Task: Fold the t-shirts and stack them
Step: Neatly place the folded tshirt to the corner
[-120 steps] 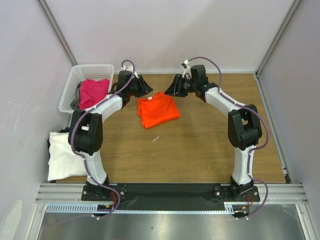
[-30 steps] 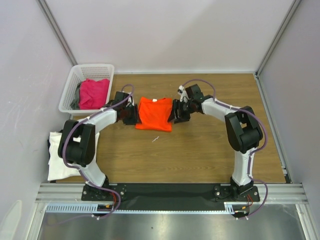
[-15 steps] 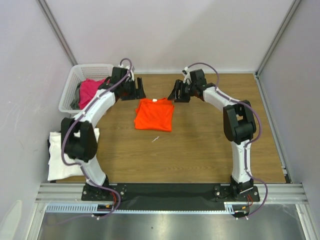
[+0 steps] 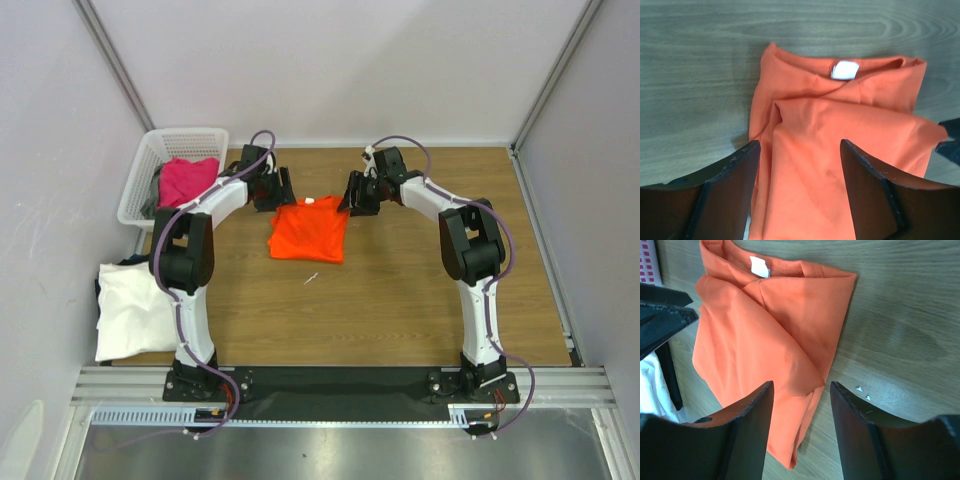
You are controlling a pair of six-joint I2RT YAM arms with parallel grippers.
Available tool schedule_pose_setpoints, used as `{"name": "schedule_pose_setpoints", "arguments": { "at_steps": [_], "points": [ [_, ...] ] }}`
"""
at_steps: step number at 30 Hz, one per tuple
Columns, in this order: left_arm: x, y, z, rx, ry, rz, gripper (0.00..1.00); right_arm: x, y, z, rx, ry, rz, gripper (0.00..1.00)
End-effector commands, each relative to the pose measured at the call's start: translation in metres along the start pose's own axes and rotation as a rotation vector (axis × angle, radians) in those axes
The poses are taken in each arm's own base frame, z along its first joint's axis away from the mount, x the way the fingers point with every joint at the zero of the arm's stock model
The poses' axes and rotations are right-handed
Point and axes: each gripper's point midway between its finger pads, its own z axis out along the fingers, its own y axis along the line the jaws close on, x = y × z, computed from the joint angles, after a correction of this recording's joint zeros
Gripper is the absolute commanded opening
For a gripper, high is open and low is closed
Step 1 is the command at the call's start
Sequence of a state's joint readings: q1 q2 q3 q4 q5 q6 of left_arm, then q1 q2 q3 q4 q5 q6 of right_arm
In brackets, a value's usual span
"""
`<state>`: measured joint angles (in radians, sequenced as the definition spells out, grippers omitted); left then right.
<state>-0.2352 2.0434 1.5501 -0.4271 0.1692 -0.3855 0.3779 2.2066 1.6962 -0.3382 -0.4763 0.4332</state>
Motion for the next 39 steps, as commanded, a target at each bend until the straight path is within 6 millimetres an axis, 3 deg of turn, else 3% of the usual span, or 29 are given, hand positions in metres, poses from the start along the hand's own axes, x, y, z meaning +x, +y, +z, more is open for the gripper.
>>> {"name": "schedule_pose_setpoints", "arguments": {
  "at_steps": [1,10,15,24,27,28,30,31,35,37,39],
  "points": [
    [-0.02,-0.006,-0.001,0.026,-0.088,-0.036,0.7,-0.009,0.014,-0.003,-0.017,-0.034,-0.028,0.54],
    [-0.013,0.003,0.015,0.011,-0.097,-0.053,0.65,-0.005,0.015,-0.001,-0.019,-0.02,-0.038,0.48],
    [-0.016,0.001,0.02,0.024,-0.117,-0.049,0.51,-0.002,0.014,0.002,-0.017,-0.012,-0.037,0.45],
    [-0.011,0.0,0.031,0.046,-0.091,-0.044,0.5,0.001,0.014,0.005,-0.008,-0.003,-0.047,0.4],
    [-0.011,0.0,0.032,0.052,-0.093,-0.041,0.4,0.002,0.013,0.007,-0.009,0.002,-0.05,0.28],
    [-0.011,0.0,0.033,0.051,-0.092,-0.042,0.28,0.001,0.013,0.008,-0.009,0.003,-0.051,0.17],
    [-0.012,-0.001,0.033,0.054,-0.097,-0.04,0.15,0.001,0.013,0.008,-0.013,0.007,-0.052,0.06],
    [-0.015,-0.002,0.03,0.053,-0.106,-0.039,0.0,-0.001,0.016,0.007,-0.017,0.003,-0.058,0.0],
    [-0.023,-0.007,0.011,0.064,-0.144,-0.03,0.0,-0.012,0.032,-0.004,-0.04,-0.027,-0.102,0.0],
    [-0.034,-0.015,-0.009,0.08,-0.188,-0.016,0.0,-0.018,0.047,-0.017,-0.063,-0.053,-0.13,0.0],
    [-0.03,-0.014,-0.018,0.076,-0.197,-0.012,0.0,-0.023,0.061,-0.03,-0.088,-0.08,-0.163,0.0]
  ]
}}
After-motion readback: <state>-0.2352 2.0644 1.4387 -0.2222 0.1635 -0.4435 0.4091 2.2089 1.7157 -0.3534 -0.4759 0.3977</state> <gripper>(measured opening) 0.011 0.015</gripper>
